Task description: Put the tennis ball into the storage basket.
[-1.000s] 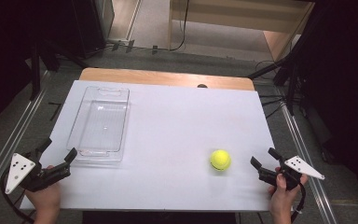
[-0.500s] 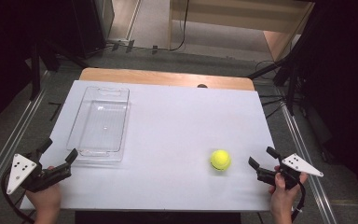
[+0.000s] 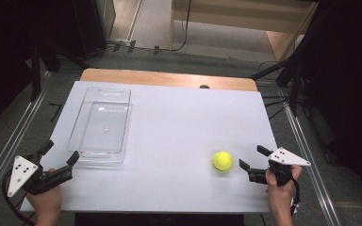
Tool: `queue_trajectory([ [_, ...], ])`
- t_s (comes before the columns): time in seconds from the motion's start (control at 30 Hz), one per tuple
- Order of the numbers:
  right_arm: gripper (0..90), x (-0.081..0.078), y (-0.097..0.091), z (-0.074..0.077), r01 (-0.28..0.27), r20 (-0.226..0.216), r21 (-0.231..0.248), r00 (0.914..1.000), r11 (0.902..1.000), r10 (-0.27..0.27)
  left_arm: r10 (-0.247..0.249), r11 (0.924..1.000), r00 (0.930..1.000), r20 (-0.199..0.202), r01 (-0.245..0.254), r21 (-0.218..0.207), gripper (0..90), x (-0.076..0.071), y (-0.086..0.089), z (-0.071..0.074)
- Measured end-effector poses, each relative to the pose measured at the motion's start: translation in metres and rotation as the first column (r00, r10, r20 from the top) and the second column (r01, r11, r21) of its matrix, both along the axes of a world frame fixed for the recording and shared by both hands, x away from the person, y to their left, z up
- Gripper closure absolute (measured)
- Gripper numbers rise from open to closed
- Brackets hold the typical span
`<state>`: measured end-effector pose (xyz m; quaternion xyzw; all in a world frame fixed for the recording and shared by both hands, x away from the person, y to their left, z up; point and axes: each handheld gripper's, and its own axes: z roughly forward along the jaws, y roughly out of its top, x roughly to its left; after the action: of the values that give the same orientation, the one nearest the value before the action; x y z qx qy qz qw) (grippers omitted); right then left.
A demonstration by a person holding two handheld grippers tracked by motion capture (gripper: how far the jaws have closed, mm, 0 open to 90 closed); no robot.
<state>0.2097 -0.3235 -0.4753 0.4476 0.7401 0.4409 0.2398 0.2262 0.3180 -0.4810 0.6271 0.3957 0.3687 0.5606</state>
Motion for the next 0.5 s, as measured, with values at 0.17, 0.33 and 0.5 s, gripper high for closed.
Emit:
queue_trajectory([
  [0.17,9.9,0.005,0.006,0.005,-0.024,-0.019,-0.016,0.9995,0.9996,0.024,-0.002,1.0,1.0,0.0,0.002,0.004,10.6,0.0,0.0,0.0],
  [0.33,9.9,0.012,0.011,0.009,-0.072,-0.059,-0.031,0.9958,0.9969,0.07,-0.002,1.0,1.0,0.0,0.002,0.005,10.7,0.0,0.0,0.0],
  [0.5,8.8,0.018,0.019,0.012,-0.115,-0.11,-0.063,0.9881,0.9914,0.107,-0.003,1.0,1.0,0.001,0.003,0.007,10.7,0.0,-0.001,0.0],
])
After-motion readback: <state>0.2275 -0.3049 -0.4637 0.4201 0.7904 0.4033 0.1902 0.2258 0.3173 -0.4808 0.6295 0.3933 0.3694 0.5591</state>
